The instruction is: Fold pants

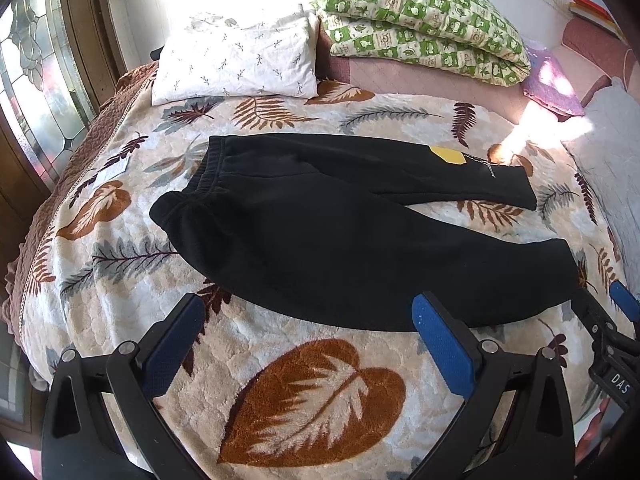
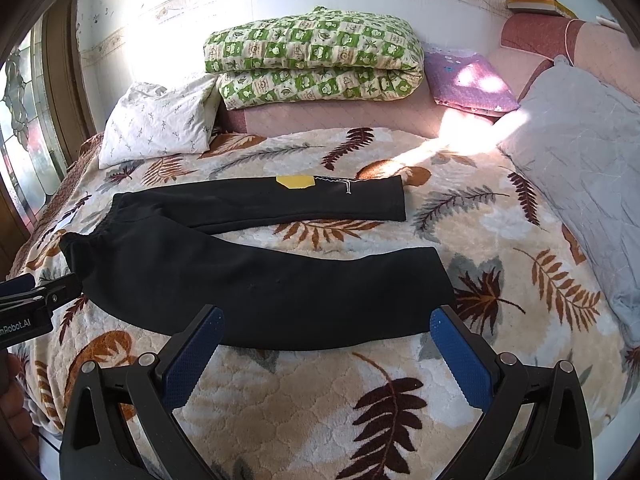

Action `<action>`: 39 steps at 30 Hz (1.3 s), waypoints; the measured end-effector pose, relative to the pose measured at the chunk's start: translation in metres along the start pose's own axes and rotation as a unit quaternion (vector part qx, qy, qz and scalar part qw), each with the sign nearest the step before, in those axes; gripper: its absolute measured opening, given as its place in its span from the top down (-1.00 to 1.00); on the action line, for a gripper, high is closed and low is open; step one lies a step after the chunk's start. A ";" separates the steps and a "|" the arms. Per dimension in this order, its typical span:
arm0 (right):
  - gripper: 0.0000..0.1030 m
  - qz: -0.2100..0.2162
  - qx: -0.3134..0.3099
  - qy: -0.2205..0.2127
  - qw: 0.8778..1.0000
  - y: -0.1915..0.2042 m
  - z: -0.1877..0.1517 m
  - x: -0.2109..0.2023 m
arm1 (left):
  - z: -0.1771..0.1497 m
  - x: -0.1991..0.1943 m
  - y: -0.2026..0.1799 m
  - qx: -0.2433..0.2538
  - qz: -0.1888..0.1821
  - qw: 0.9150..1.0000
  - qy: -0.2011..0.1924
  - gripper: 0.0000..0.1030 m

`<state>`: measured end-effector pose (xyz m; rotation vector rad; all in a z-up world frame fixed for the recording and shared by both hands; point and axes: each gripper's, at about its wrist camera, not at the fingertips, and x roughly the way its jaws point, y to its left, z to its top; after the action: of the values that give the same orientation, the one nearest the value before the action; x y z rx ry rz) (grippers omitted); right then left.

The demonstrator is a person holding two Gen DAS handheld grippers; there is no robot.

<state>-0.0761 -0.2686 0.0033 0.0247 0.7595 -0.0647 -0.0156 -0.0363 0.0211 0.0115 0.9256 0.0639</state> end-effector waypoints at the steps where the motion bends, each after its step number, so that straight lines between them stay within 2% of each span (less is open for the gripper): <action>1: -0.99 0.003 0.000 0.002 1.000 -0.001 0.002 0.001 | 0.005 0.002 0.001 0.000 -0.001 1.000 0.006 -1.00; 8: -0.99 0.027 0.032 0.010 0.999 -0.038 0.042 0.015 | 0.063 0.026 0.025 0.003 -0.027 0.997 0.068 -1.00; 12: -0.99 0.011 0.023 0.013 1.000 -0.065 0.084 0.038 | 0.102 0.047 0.051 -0.020 -0.025 0.995 0.098 -1.00; 16: -0.99 0.028 0.039 0.051 0.998 -0.099 0.124 0.089 | 0.133 0.070 0.077 -0.027 0.011 0.994 0.105 -1.00; 20: -0.98 0.057 0.078 0.109 0.989 -0.132 0.150 0.156 | 0.154 0.103 0.102 -0.038 0.018 0.989 0.139 -1.00; 24: -0.91 0.081 0.103 0.157 0.979 -0.145 0.159 0.216 | 0.170 0.136 0.123 -0.055 0.017 0.982 0.178 -1.00; 28: -0.87 0.108 0.118 0.182 0.970 -0.146 0.159 0.253 | 0.184 0.164 0.140 -0.078 0.007 0.975 0.206 -1.00; 30: -0.84 0.116 0.115 0.193 0.968 -0.143 0.159 0.265 | 0.188 0.175 0.146 -0.088 0.009 0.973 0.213 -1.00; 34: -0.53 0.140 0.101 0.202 0.964 -0.134 0.158 0.279 | 0.193 0.198 0.153 -0.094 0.007 0.968 0.233 -1.00; 39: -0.52 0.143 0.083 0.214 0.963 -0.130 0.156 0.289 | 0.194 0.225 0.153 -0.103 -0.010 0.962 0.254 -1.00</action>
<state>0.2317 -0.4201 -0.0827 0.3171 1.1742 0.1575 0.2666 0.1331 -0.0357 -0.2156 1.4299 0.1495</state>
